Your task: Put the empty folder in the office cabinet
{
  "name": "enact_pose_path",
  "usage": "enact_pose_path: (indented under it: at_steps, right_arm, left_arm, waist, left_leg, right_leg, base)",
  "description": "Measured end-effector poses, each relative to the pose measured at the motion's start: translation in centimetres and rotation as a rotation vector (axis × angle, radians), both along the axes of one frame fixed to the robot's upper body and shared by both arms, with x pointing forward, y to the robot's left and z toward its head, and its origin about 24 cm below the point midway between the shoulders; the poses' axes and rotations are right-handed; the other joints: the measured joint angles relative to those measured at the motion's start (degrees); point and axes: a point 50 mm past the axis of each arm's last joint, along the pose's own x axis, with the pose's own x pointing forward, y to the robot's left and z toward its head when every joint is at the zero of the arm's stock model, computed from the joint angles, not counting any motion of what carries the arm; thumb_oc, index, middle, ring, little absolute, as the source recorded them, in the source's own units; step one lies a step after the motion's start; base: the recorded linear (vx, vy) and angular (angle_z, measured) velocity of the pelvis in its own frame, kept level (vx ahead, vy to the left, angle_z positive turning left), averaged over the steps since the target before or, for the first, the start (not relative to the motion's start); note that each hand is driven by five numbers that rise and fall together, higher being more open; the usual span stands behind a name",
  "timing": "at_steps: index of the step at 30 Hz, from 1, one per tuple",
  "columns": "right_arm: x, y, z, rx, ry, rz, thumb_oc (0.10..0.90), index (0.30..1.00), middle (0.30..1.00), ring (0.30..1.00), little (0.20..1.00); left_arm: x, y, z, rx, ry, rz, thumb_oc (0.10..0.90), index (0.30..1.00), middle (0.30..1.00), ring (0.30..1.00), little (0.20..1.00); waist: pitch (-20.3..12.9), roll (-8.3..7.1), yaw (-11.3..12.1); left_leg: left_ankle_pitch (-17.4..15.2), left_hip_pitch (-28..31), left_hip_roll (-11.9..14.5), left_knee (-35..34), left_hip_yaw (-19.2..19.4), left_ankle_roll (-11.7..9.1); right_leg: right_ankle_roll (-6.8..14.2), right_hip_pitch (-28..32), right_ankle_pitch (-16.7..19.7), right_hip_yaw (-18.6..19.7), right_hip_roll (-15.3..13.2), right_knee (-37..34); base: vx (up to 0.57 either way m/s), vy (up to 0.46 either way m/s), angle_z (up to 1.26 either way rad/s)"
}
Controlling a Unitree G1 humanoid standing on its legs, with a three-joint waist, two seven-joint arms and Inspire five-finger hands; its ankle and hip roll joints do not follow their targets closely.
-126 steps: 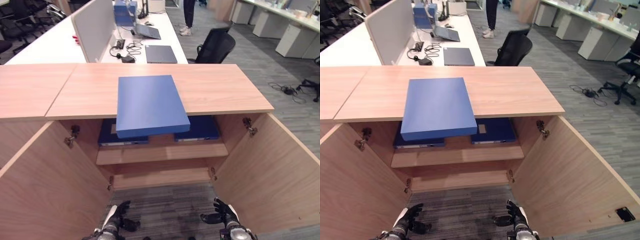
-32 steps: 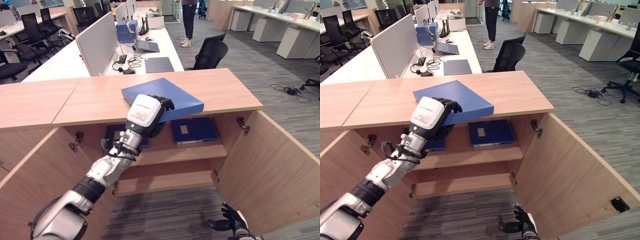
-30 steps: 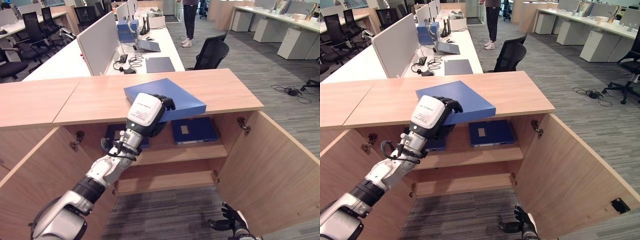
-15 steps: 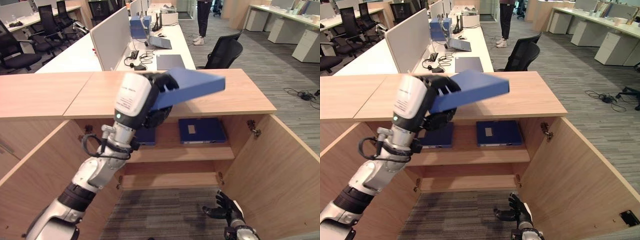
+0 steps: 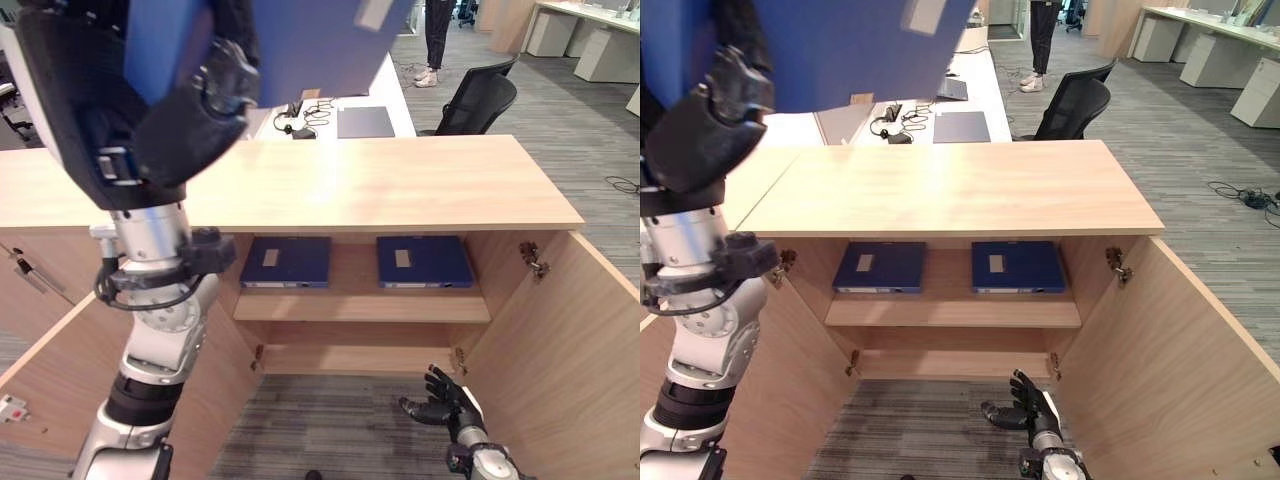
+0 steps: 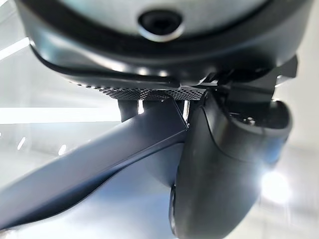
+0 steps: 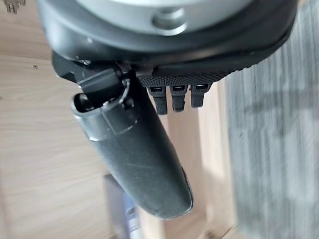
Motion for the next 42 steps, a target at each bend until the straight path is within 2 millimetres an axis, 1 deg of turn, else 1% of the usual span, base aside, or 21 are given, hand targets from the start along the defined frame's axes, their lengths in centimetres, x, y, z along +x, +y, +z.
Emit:
enact_pose_path:
  at_steps: [1,2,3,6,7,8,9,11,12,14,15,16,20,21,23,25,26,30,32,35,42]
  right_arm:
    - [0.2,0.1,0.2,0.021,-0.013,-0.007,0.800,0.900,0.900,0.900,0.900]
    - [0.8,0.4,1.0,0.094,-0.052,-0.023,0.800,0.900,0.900,0.900,0.900]
    - [1.0,0.6,1.2,0.137,-0.064,-0.032,0.800,0.900,0.900,0.900,0.900]
    - [1.2,0.9,1.5,0.235,-0.084,-0.061,0.800,0.900,0.900,0.900,0.900]
    - [1.3,1.2,1.8,0.333,-0.095,-0.095,0.800,0.900,0.900,0.900,0.900]
    - [1.4,1.3,2.0,0.381,-0.109,-0.104,0.800,0.900,0.900,0.900,0.900]
    - [1.5,2.0,2.5,0.494,-0.130,-0.118,0.800,0.900,0.900,0.900,0.900]
    - [1.6,2.6,3.4,0.593,-0.168,-0.100,0.800,0.900,0.900,0.900,0.900]
    - [2.0,3.5,4.4,0.680,-0.207,-0.071,0.800,0.900,0.900,0.900,0.900]
    - [2.3,4.3,5.2,0.743,-0.243,-0.034,0.800,0.900,0.900,0.900,0.900]
    - [2.6,5.2,6.3,0.823,-0.278,0.002,0.800,0.900,0.900,0.900,0.900]
    - [2.8,5.7,7.1,0.876,-0.309,0.035,0.800,0.900,0.900,0.900,0.900]
    - [3.2,7.5,10.0,1.030,-0.411,0.133,0.800,0.900,0.900,0.900,0.900]
    - [3.5,8.2,11.1,1.078,-0.443,0.176,0.800,0.900,0.900,0.900,0.900]
    - [4.1,9.1,12.0,1.107,-0.478,0.234,0.800,0.900,0.900,0.900,0.900]
    - [4.4,9.5,12.5,1.111,-0.487,0.264,0.800,0.900,0.900,0.900,0.900]
    - [5.0,10.4,13.3,1.126,-0.499,0.312,0.800,0.900,0.900,0.900,0.900]
    - [5.4,11.9,14.3,1.159,-0.499,0.385,0.800,0.900,0.900,0.900,0.900]
    - [5.7,12.8,15.0,1.161,-0.503,0.438,0.800,0.900,0.900,0.900,0.900]
    - [5.8,12.6,14.9,1.153,-0.504,0.423,0.800,0.900,0.900,0.900,0.900]
    - [5.9,12.5,14.7,1.136,-0.486,0.387,0.800,0.900,0.900,0.900,0.900]
  left_arm:
    - [0.0,0.1,-0.4,-0.019,0.018,-0.045,0.400,0.300,0.300,0.300,0.300]
    - [-0.1,0.7,-1.4,-0.071,0.069,-0.146,0.400,0.300,0.300,0.300,0.300]
    - [0.0,0.9,-2.0,-0.092,0.098,-0.193,0.400,0.300,0.300,0.300,0.300]
    - [-0.1,1.7,-3.9,-0.136,0.172,-0.252,0.400,0.300,0.300,0.300,0.300]
    - [-0.3,2.2,-5.2,-0.215,0.206,-0.296,0.400,0.300,0.300,0.300,0.300]
    - [-0.4,2.4,-5.9,-0.257,0.219,-0.320,0.400,0.300,0.300,0.300,0.300]
    - [-0.3,2.6,-6.9,-0.351,0.254,-0.367,0.400,0.300,0.300,0.300,0.300]
    - [-0.4,3.0,-8.1,-0.435,0.284,-0.390,0.400,0.300,0.300,0.300,0.300]
    - [-0.5,3.3,-9.0,-0.495,0.310,-0.409,0.400,0.300,0.300,0.300,0.300]
    - [-0.5,3.4,-9.8,-0.546,0.331,-0.424,0.400,0.300,0.300,0.300,0.300]
    - [-0.5,3.6,-10.8,-0.603,0.355,-0.446,0.400,0.300,0.300,0.300,0.300]
    - [-0.7,3.6,-11.6,-0.642,0.370,-0.461,0.400,0.300,0.300,0.300,0.300]
    - [-1.5,3.1,-15.0,-0.787,0.456,-0.494,0.400,0.300,0.300,0.300,0.300]
    - [-1.6,2.7,-16.5,-0.847,0.509,-0.508,0.400,0.300,0.300,0.300,0.300]
    - [-1.5,2.0,-18.2,-0.886,0.590,-0.523,0.400,0.300,0.300,0.300,0.300]
    - [-1.5,1.5,-19.0,-0.895,0.635,-0.533,0.400,0.300,0.300,0.300,0.300]
    - [-1.5,0.0,-20.1,-0.894,0.713,-0.579,0.400,0.300,0.300,0.300,0.300]
    - [-1.6,-2.4,-20.9,-0.904,0.778,-0.658,0.400,0.300,0.300,0.300,0.300]
    - [-1.4,-3.7,-21.5,-0.858,0.840,-0.690,0.400,0.300,0.300,0.300,0.300]
    - [-1.3,-3.3,-21.7,-0.840,0.855,-0.665,0.400,0.300,0.300,0.300,0.300]
    - [-1.0,-4.0,-22.1,-0.805,0.888,-0.665,0.400,0.300,0.300,0.300,0.300]
  waist:
    - [0.0,0.18,0.0]
    - [0.1,0.65,-0.2]
    - [0.1,0.83,0.1]
    - [0.1,1.02,0.4]
    - [0.2,1.13,0.9]
    - [0.3,1.16,0.9]
    - [0.4,1.03,1.1]
    - [0.5,0.91,1.0]
    - [0.7,0.74,1.1]
    - [0.9,0.64,1.2]
    - [0.9,0.59,1.5]
    - [1.0,0.62,1.4]
    - [1.0,0.52,1.5]
    - [1.1,0.53,1.5]
    - [1.1,0.48,1.4]
    - [1.1,0.45,1.3]
    - [2.0,0.35,1.2]
    - [2.3,0.46,1.0]
    - [2.3,0.50,0.9]
    - [2.3,0.63,0.9]
    - [2.3,0.63,0.9]
  left_leg:
    - [0.0,0.1,0.0,0.0,0.0,0.0]
    - [0.0,0.2,0.1,0.0,0.0,0.0]
    - [0.1,0.1,0.1,0.0,0.0,-0.3]
    - [0.3,0.4,0.2,0.0,0.0,0.0]
    - [0.3,0.4,0.1,0.0,0.0,0.0]
    - [0.2,0.7,0.1,0.0,0.0,-0.1]
    - [0.2,0.7,0.2,0.0,-0.1,-0.1]
    - [0.2,0.7,0.2,0.0,-0.2,-0.1]
    - [0.2,0.6,0.2,0.0,-0.3,-0.1]
    - [0.2,0.6,0.2,0.0,-0.3,-0.1]
    - [0.1,0.2,0.2,0.0,-0.3,-0.2]
    - [-0.2,0.1,0.1,0.0,-0.3,-0.4]
    - [0.0,0.1,0.1,0.0,-0.3,-0.1]
    - [0.0,0.1,0.1,0.0,-0.3,-0.1]
    - [-0.2,0.2,0.2,0.0,-0.2,-0.3]
    - [-0.2,0.2,0.2,0.0,-0.2,-0.3]
    - [-0.1,0.7,0.2,0.2,-0.2,-0.2]
    - [0.1,0.8,0.2,0.2,-0.1,-0.2]
    - [0.0,0.8,0.3,0.2,0.0,-0.2]
    - [0.0,0.8,0.3,0.2,0.0,-0.2]
    - [0.0,0.8,0.3,0.2,0.0,-0.2]
  right_leg:
    - [0.0,0.1,-0.1,0.0,0.0,0.0]
    - [0.0,0.1,-0.1,0.0,0.1,0.0]
    - [0.0,0.1,-0.1,0.0,0.1,0.0]
    - [-0.1,0.3,-0.3,0.0,0.2,0.0]
    - [-0.1,0.3,-0.4,0.0,0.2,0.0]
    - [-0.2,0.4,-0.5,0.0,0.2,-0.1]
    - [-0.2,0.5,-0.6,-0.2,0.2,0.0]
    - [-0.1,0.5,-0.7,-0.5,0.2,0.0]
    - [-0.1,0.5,-0.8,-0.6,0.3,0.0]
    - [-0.1,0.6,-0.8,-0.7,0.3,0.0]
    - [0.0,0.5,-0.8,-0.7,0.2,0.0]
    - [0.0,0.4,-0.8,-0.7,0.2,0.0]
    - [0.0,0.4,-1.0,-0.8,0.2,0.0]
    - [-0.1,0.4,-1.1,-0.8,0.2,0.0]
    - [-0.1,0.4,-1.1,-0.8,0.3,0.0]
    - [-0.1,0.4,-1.1,-0.7,0.2,0.0]
    - [-0.1,0.6,-1.1,-0.6,0.2,0.0]
    - [-0.1,0.6,-1.1,-0.4,0.2,0.0]
    - [-0.1,0.6,-1.1,-0.4,0.3,0.0]
    - [-0.1,0.6,-1.2,-0.4,0.3,0.0]
    - [-0.1,0.6,-1.2,-0.3,0.3,0.0]
  base:
    - [0.00,0.000,0.00]
    - [0.00,0.000,0.00]
    - [0.00,0.000,0.00]
    - [0.00,0.000,0.00]
    - [0.00,0.000,0.00]
    - [0.00,0.000,0.00]
    - [-0.01,-0.010,0.06]
    - [-0.02,-0.010,0.07]
    - [-0.01,-0.009,0.04]
    - [-0.01,-0.001,0.02]
    - [0.00,0.000,0.00]
    - [0.00,0.000,0.00]
    - [0.00,0.000,0.00]
    - [0.00,0.000,0.00]
    - [0.00,0.000,0.00]
    - [-0.04,-0.009,-0.02]
    - [-0.03,-0.005,-0.04]
    - [-0.01,0.000,-0.01]
    - [0.00,0.000,0.00]
    - [0.00,0.000,0.00]
    - [0.00,0.000,0.00]
